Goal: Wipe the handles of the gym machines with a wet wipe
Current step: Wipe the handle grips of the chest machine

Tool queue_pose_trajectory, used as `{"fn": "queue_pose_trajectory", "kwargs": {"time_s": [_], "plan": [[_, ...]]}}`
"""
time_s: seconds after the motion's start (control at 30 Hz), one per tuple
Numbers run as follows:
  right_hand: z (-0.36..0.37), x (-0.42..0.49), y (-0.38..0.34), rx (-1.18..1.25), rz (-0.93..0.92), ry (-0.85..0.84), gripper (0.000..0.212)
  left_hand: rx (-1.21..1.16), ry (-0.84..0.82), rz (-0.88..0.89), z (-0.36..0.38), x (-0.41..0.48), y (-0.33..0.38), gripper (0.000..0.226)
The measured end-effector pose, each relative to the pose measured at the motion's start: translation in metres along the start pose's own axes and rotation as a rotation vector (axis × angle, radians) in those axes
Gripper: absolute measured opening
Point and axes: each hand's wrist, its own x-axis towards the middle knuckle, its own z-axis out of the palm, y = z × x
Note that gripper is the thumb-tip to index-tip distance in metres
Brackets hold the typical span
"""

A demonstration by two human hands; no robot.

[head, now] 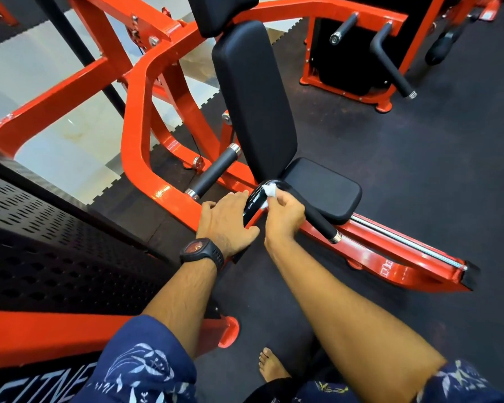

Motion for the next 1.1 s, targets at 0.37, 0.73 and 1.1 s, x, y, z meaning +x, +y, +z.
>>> {"fn": "queue_pose_trajectory", "kwargs": {"time_s": [0.37,0.73,1.1], "plan": [[-0.048,0.035,-0.037,-0.714,-0.479,-0.566,0.025,-0.054,-0.160,-0.106,0.004,0.019,0.027,0.082],[-0.054,0.068,-0.026,-0.721,-0.539,-0.501,0.015,-0.026,-0.103,-0.086,0.007,0.020,0.030,0.086],[-0.045,0.077,-0.020,-0.719,-0.646,-0.608,0.031,-0.007,-0.081,-0.096,0.001,0.018,0.036,0.082]]}}
